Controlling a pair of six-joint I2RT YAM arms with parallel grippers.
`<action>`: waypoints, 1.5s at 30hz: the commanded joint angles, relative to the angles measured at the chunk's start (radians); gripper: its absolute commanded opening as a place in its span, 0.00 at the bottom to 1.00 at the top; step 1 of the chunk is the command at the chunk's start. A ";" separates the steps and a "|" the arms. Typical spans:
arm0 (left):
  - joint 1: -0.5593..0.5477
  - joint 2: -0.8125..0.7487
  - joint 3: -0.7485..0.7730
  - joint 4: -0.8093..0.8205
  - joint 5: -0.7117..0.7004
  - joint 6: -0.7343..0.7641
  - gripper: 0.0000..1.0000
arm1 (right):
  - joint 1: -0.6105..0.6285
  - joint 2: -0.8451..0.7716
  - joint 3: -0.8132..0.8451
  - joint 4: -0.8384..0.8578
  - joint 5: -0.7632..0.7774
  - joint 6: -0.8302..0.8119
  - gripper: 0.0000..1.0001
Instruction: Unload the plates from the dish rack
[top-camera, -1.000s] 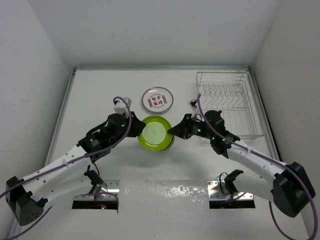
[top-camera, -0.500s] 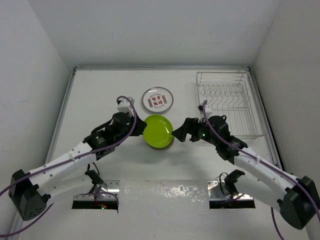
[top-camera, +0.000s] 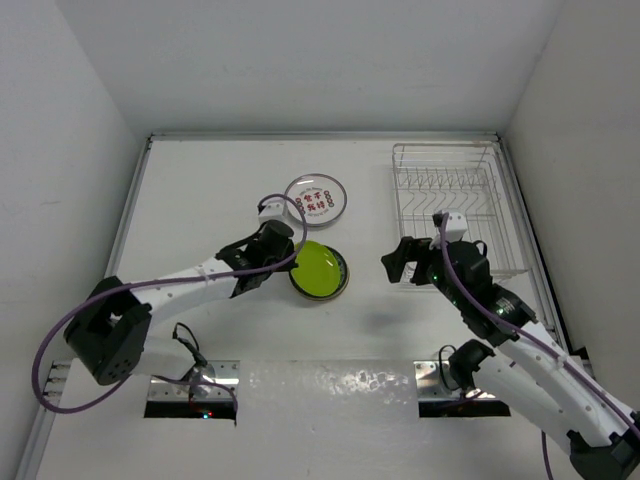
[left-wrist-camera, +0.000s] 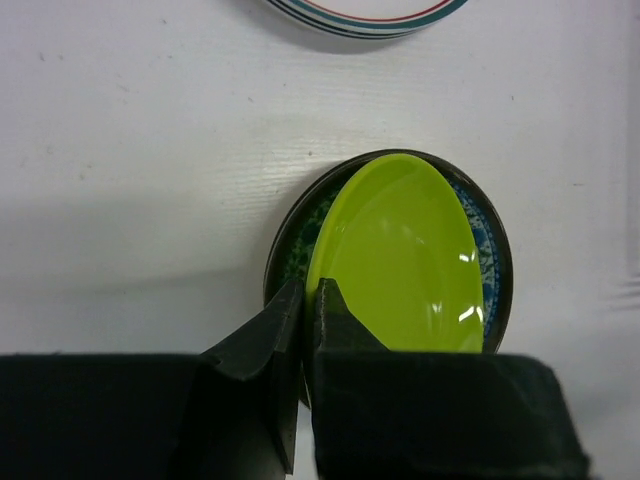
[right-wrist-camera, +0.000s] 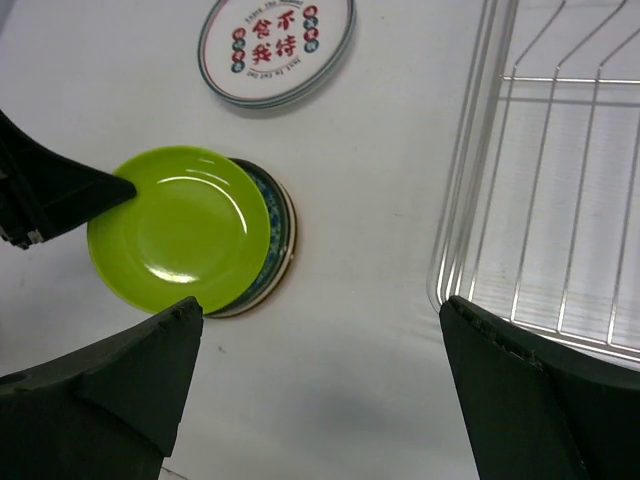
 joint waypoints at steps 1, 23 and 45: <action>0.012 0.032 0.037 0.102 0.008 -0.026 0.03 | 0.005 0.006 0.038 -0.066 0.035 -0.057 0.99; 0.006 -0.013 0.180 -0.266 -0.199 -0.037 1.00 | 0.003 0.126 0.154 -0.267 0.334 -0.209 0.99; 0.202 -0.646 0.234 -0.649 -0.462 0.081 1.00 | 0.003 -0.088 0.299 -0.555 0.562 -0.246 0.99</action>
